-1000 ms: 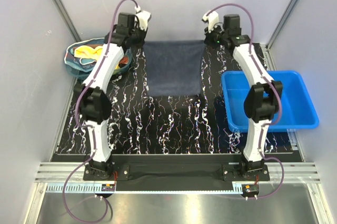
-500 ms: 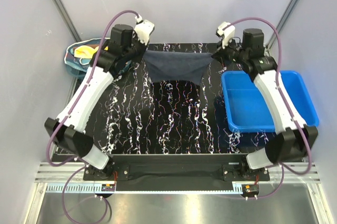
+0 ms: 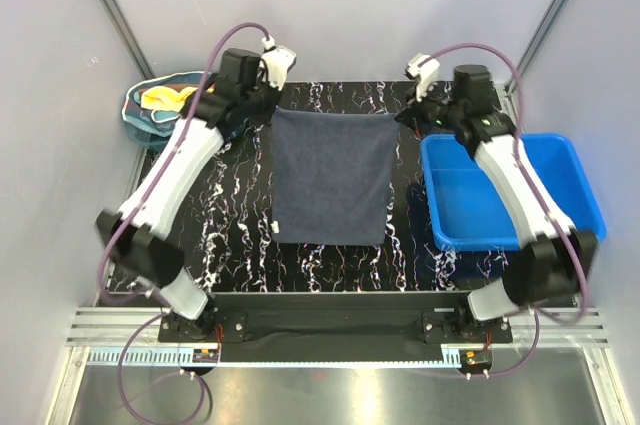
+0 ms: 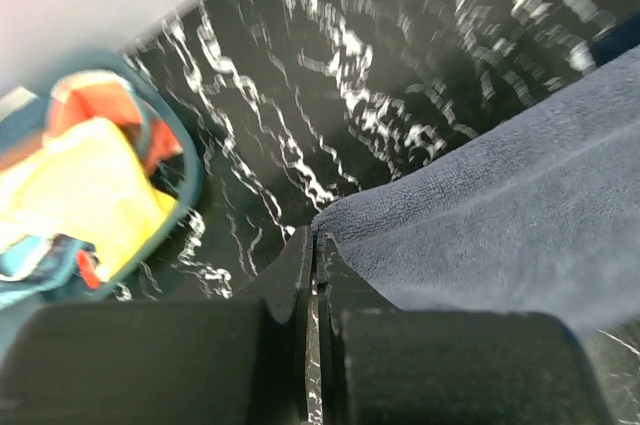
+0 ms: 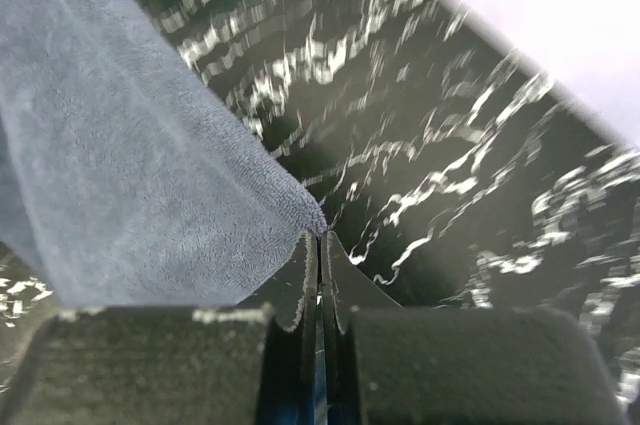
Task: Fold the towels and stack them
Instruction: Fold the towel
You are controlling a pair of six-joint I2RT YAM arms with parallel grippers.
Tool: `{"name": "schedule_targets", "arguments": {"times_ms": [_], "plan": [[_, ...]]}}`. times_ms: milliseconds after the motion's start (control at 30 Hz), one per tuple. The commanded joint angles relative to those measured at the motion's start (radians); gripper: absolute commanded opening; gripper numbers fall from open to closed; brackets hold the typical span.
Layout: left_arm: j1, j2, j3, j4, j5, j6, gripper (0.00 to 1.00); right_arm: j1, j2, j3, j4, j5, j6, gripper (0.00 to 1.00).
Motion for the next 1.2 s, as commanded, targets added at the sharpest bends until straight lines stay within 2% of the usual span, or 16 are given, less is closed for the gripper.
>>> {"name": "schedule_targets", "arguments": {"times_ms": [0,167,200,267,300,333,433,700,900,1167], "plan": [[0.069,0.144,0.032,0.069,0.035,-0.017,0.00,-0.001,0.153,0.070,0.057,0.002,-0.019,0.00],[0.144,0.356,0.118,0.138,0.137,-0.011,0.00,-0.002,0.482,0.259,0.069,-0.006,-0.022,0.00],[0.152,0.437,0.139,0.144,0.143,-0.016,0.00,-0.002,0.526,0.287,0.070,0.000,-0.028,0.00],[0.179,0.581,0.280,0.106,0.172,-0.010,0.00,-0.002,0.652,0.349,0.087,0.028,-0.036,0.00],[0.179,0.632,0.281,0.086,0.172,-0.008,0.00,-0.002,0.652,0.366,0.095,0.040,-0.036,0.00],[0.185,0.672,0.367,0.065,0.183,-0.007,0.00,-0.002,0.695,0.383,0.095,0.048,-0.051,0.00],[0.192,0.756,0.448,0.055,0.193,-0.001,0.00,-0.004,0.740,0.431,0.103,0.079,-0.068,0.00],[0.193,0.698,0.374,0.106,0.148,0.028,0.00,-0.005,0.760,0.413,0.118,0.111,-0.097,0.00],[0.192,0.577,0.250,0.124,0.100,0.053,0.00,-0.007,0.674,0.313,0.123,0.143,-0.117,0.00],[0.185,0.481,0.144,0.083,0.144,0.032,0.00,-0.002,0.530,0.154,0.123,0.126,-0.074,0.00]]}}
